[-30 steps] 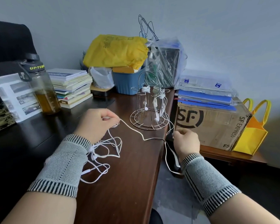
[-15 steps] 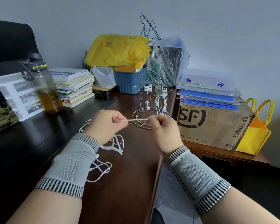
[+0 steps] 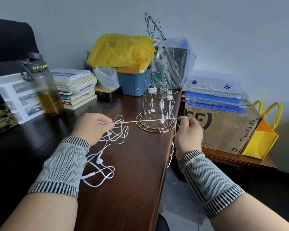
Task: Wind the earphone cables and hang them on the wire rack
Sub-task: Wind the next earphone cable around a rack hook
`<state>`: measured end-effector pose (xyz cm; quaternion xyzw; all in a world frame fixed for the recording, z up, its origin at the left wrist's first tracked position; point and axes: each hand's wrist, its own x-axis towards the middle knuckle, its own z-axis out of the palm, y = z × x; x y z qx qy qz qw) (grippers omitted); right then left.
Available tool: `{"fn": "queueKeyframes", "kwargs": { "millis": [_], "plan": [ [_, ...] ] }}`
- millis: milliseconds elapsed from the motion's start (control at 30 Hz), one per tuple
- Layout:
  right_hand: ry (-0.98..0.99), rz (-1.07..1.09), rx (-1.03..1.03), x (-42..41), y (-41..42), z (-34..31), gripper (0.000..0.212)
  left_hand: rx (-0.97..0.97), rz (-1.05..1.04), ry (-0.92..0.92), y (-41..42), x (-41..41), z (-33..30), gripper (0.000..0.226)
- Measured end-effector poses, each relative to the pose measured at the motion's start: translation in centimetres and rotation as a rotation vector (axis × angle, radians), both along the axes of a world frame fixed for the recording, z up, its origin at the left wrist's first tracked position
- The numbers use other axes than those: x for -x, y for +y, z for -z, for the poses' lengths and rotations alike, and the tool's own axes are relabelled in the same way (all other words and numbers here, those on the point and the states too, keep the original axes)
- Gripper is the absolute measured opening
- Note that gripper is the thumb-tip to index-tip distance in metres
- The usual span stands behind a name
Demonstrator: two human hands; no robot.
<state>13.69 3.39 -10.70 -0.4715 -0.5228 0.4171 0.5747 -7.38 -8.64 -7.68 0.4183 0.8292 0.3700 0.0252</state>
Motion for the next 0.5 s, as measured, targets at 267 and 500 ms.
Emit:
{"fn": "queueKeyframes", "kwargs": {
  "millis": [267, 500],
  "plan": [
    [0.054, 0.068, 0.103, -0.6, 0.9, 0.2, 0.023, -0.045, -0.339, 0.125, -1.0, 1.6, -0.4, 0.019],
    [0.018, -0.268, -0.005, 0.3, -0.5, 0.0, 0.025, 0.120, -0.304, 0.153, -0.5, 0.6, -0.9, 0.039]
  ]
}}
